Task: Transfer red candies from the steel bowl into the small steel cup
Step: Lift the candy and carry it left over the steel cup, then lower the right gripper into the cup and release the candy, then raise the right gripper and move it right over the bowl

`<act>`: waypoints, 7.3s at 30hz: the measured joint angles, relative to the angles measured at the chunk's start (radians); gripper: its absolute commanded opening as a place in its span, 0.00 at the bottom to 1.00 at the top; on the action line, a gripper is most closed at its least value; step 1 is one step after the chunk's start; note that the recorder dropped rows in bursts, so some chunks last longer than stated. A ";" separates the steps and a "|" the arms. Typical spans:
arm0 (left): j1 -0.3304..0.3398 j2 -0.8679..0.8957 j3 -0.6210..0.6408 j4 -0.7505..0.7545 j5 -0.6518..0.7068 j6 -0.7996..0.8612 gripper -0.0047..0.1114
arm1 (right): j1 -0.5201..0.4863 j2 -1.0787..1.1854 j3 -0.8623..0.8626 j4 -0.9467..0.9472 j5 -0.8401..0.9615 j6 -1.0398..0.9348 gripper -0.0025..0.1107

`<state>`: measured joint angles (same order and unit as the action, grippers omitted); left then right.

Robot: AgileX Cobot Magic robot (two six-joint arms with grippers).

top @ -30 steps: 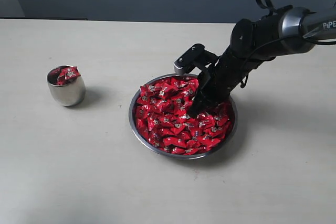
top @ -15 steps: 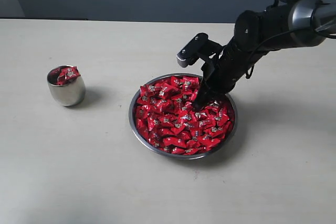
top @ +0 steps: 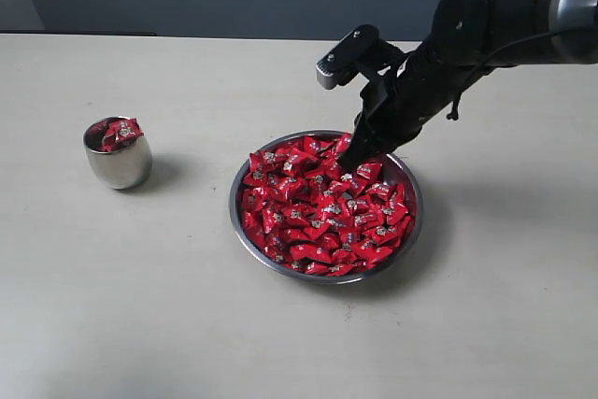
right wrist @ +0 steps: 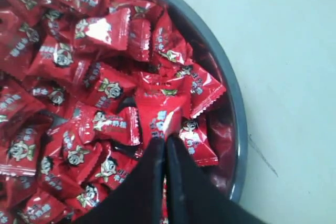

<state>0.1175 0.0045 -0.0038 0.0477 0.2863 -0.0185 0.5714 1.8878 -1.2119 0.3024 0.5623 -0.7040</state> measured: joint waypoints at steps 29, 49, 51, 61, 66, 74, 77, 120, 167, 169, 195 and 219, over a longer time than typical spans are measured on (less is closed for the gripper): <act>0.000 0.000 0.000 0.000 0.000 0.000 0.04 | 0.104 -0.039 -0.114 0.226 -0.048 -0.061 0.02; 0.000 0.000 0.000 0.000 0.000 0.000 0.04 | 0.135 0.046 -0.246 0.260 -0.092 -0.078 0.02; 0.000 0.000 0.000 0.000 0.000 0.000 0.04 | 0.152 0.076 -0.280 0.262 -0.077 -0.090 0.02; 0.000 0.000 0.000 0.000 0.000 0.000 0.04 | 0.189 0.228 -0.516 0.375 0.022 -0.147 0.02; 0.000 0.000 0.000 0.000 0.000 0.000 0.04 | 0.189 0.298 -0.635 0.420 0.084 -0.156 0.02; 0.000 0.000 0.000 0.000 0.000 0.000 0.04 | 0.196 0.377 -0.754 0.461 0.156 -0.163 0.02; 0.000 0.000 0.000 0.000 0.000 0.000 0.04 | 0.213 0.390 -0.764 0.463 0.156 -0.183 0.02; 0.000 0.000 0.000 0.000 0.000 0.000 0.04 | 0.325 0.525 -0.850 0.489 0.103 -0.205 0.02; 0.000 0.000 0.000 0.000 0.000 0.000 0.04 | 0.325 0.453 -0.864 0.437 0.086 -0.179 0.29; 0.000 0.000 0.000 0.000 0.000 0.000 0.04 | 0.325 0.434 -0.864 0.437 0.086 -0.179 0.18; 0.000 0.000 0.000 0.000 0.000 0.000 0.04 | 0.314 0.328 -0.864 0.300 0.185 -0.035 0.02; 0.000 0.000 0.000 0.000 0.000 0.000 0.04 | 0.145 -0.155 0.004 0.424 -0.275 -0.153 0.02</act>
<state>0.1175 0.0045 -0.0038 0.0477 0.2863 -0.0185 0.7160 1.7331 -1.2079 0.7269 0.2876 -0.8571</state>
